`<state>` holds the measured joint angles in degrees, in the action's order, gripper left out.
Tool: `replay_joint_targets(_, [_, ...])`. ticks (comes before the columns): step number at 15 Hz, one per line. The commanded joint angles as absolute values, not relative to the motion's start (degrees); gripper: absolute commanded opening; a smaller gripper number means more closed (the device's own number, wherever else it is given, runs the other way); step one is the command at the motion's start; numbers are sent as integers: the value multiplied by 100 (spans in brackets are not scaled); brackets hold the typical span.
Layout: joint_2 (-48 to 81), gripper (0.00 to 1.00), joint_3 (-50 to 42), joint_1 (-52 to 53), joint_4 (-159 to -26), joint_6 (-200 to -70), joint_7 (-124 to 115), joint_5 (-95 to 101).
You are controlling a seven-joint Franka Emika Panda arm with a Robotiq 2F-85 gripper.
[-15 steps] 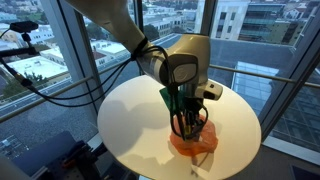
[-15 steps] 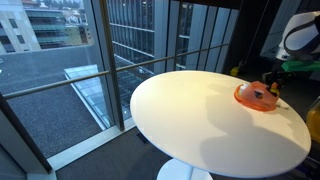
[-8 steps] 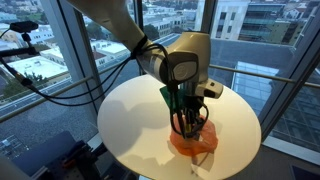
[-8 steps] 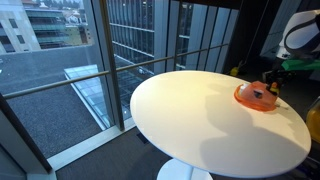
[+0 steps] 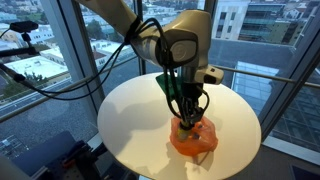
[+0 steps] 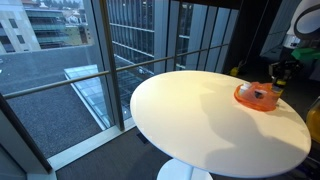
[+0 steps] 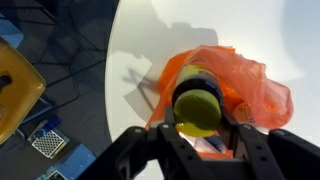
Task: Take the yellow bottle out of the plastic bag and put it on the table
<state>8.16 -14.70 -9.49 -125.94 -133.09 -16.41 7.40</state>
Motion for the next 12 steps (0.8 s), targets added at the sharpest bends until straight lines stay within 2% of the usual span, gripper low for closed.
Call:
replay_joint_targets(1, [245,20,-1402,-967,-12818,-13077,-1479,890])
replay_joint_targets(12, [-803,20,-606,-632,-13328,-13050,-1664,1004])
